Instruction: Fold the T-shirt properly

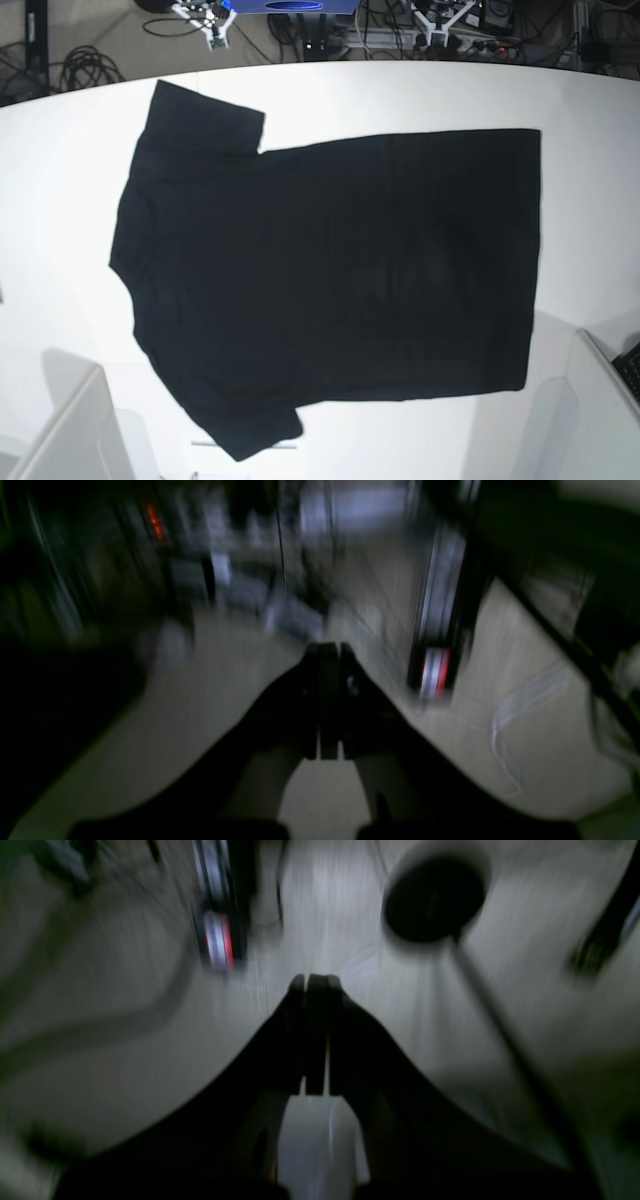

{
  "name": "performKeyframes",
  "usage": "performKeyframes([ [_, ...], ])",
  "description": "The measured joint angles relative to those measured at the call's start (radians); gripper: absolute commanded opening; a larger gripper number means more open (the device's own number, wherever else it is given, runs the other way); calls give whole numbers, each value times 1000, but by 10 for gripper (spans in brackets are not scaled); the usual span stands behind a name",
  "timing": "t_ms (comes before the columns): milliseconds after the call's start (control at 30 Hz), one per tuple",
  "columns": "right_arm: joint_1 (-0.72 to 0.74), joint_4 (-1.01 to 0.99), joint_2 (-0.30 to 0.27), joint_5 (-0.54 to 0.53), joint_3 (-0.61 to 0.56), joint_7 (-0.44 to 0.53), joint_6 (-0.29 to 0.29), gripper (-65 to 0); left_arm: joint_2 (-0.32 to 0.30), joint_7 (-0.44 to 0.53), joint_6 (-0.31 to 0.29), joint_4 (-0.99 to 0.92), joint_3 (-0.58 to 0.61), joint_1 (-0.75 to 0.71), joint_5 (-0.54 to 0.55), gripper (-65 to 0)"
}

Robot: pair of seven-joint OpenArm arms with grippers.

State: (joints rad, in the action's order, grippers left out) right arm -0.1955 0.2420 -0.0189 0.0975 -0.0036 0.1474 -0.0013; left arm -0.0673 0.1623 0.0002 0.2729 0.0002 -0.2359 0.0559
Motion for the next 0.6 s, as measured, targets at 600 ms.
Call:
performKeyframes([
  [600, -212, 143, -22, -3, 5, 105, 0, -650, -61, 117, 2, 320, 6, -323, -2, -650],
])
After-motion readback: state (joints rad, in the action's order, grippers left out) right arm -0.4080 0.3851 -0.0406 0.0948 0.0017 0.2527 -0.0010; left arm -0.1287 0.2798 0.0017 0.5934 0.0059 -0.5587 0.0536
